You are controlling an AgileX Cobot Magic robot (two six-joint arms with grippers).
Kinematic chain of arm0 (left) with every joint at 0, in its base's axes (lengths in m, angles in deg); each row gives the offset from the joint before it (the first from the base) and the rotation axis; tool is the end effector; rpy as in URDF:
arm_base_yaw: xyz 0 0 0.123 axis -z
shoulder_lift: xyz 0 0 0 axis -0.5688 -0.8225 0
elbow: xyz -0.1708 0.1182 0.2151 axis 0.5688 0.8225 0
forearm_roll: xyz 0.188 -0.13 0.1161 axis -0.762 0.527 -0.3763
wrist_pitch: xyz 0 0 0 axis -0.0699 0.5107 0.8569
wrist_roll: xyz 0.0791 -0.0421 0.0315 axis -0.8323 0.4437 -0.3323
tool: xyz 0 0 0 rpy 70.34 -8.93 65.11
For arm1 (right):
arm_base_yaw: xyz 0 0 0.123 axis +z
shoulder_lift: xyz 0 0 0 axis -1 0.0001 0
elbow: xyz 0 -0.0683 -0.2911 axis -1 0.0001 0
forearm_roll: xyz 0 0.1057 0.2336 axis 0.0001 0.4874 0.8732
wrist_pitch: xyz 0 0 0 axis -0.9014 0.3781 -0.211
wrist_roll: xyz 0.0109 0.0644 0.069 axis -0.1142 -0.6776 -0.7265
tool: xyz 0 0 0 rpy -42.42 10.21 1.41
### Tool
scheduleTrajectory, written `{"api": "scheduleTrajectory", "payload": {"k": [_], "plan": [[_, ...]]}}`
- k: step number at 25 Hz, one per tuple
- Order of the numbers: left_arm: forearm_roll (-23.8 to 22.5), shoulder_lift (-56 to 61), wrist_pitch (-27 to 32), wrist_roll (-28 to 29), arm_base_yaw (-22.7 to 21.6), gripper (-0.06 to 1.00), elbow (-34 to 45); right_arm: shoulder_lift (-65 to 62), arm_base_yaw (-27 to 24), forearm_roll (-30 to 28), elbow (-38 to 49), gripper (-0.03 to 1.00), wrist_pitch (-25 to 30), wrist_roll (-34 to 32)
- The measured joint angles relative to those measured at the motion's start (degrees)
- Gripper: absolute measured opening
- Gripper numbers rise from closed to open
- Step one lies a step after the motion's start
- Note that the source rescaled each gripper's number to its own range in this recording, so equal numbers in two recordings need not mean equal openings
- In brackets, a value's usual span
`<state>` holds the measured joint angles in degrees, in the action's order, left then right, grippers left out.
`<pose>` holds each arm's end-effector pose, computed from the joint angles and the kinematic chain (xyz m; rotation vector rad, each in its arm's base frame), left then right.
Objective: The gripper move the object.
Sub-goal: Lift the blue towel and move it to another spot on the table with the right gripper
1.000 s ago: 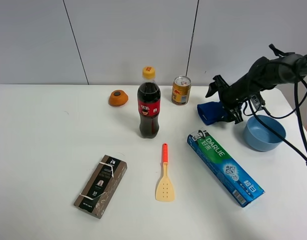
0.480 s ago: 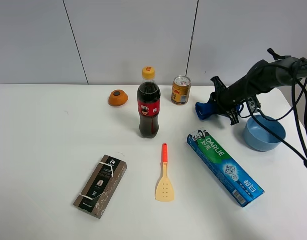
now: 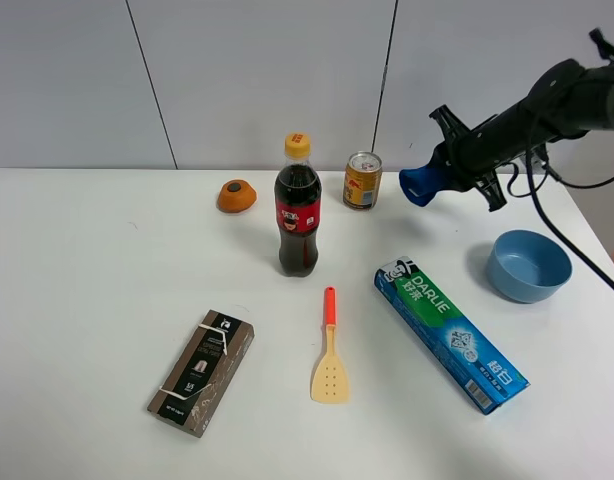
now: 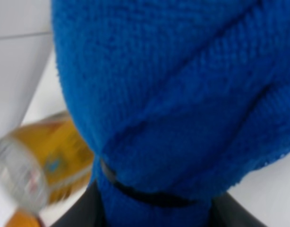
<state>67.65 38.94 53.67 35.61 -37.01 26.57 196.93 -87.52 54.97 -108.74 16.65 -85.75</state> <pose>-0.0130 -0.0005 0.2805 -0.0668 2.0223 0.0100 0.4369 0.0435 0.2073 1.0581 2.4360 0.6935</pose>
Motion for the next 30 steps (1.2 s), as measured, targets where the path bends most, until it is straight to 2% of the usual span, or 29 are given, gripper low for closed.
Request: {"api": "scheduleTrajectory", "payload": {"k": [4, 7, 10, 13, 15, 21, 25, 30], "plan": [[0.0, 0.0, 0.0, 0.0, 0.0, 1.0, 0.0, -7.0, 0.9, -7.1, 0.0, 0.0, 5.8, 6.4], [0.0, 0.0, 0.0, 0.0, 0.0, 1.0, 0.0, -12.4, 3.0, -12.8, 0.0, 0.0, 10.4, 15.4], [0.0, 0.0, 0.0, 0.0, 0.0, 1.0, 0.0, -16.0, 6.4, -14.8, 0.0, 0.0, 15.1, 22.7], [0.0, 0.0, 0.0, 0.0, 0.0, 1.0, 0.0, -17.0, 10.7, -15.7, 0.0, 0.0, 21.0, 27.1], [0.0, 0.0, 0.0, 0.0, 0.0, 1.0, 0.0, -16.4, 14.6, -16.7, 0.0, 0.0, 23.8, 28.6], [0.0, 0.0, 0.0, 0.0, 0.0, 1.0, 0.0, -11.8, 26.1, -21.3, 0.0, 0.0, 26.7, 28.9], [0.0, 0.0, 0.0, 0.0, 0.0, 1.0, 0.0, -7.7, 31.7, -26.6, 0.0, 0.0, 30.7, 27.3], [0.0, 0.0, 0.0, 0.0, 0.0, 1.0, 0.0, -6.1, 36.3, -30.5, 2.4, 0.0, 31.5, 26.4]]}}
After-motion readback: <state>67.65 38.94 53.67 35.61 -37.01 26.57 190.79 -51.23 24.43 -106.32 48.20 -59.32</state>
